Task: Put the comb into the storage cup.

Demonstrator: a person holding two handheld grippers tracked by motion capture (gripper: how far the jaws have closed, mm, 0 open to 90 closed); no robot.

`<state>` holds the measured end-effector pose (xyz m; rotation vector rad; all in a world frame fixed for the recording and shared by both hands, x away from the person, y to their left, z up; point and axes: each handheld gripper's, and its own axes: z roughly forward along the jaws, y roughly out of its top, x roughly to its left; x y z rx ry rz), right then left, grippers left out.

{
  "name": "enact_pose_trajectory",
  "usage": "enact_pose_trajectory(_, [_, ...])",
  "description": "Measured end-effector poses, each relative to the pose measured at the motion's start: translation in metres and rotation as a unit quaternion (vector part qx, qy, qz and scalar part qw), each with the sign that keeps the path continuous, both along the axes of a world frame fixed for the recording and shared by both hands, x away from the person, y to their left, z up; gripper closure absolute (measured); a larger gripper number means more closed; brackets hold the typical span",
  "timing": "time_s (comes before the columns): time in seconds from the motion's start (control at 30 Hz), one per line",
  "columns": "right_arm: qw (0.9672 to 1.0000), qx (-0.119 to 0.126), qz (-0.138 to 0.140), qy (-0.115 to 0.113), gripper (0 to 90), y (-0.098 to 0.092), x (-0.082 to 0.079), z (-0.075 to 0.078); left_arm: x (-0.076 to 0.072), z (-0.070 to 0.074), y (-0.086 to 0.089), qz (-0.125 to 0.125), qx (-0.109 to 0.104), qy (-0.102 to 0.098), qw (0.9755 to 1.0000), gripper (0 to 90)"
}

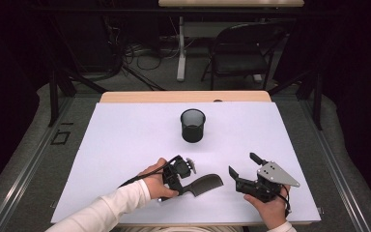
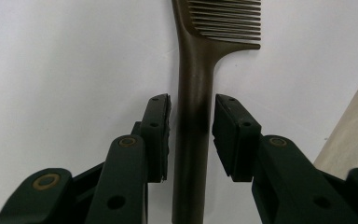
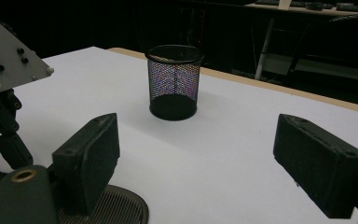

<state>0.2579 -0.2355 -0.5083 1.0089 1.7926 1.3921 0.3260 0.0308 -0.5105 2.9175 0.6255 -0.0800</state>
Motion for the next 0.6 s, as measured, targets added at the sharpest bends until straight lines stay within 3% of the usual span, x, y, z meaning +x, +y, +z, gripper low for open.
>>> enact_pose_trajectory(0.3, [1.0000,0.001,-0.001,0.000,14.4,-0.0003,0.0002,0.0001,0.0009,-0.0046,-0.0008,0.000,0.005,0.012,0.9999,67.6])
enact_pose_trajectory(0.6, [1.0000,0.002,-0.001,0.001,14.4,-0.0004,0.0001,0.0001,0.0003,-0.0065,-0.0022,-0.004,0.011,0.011,0.9999,70.4])
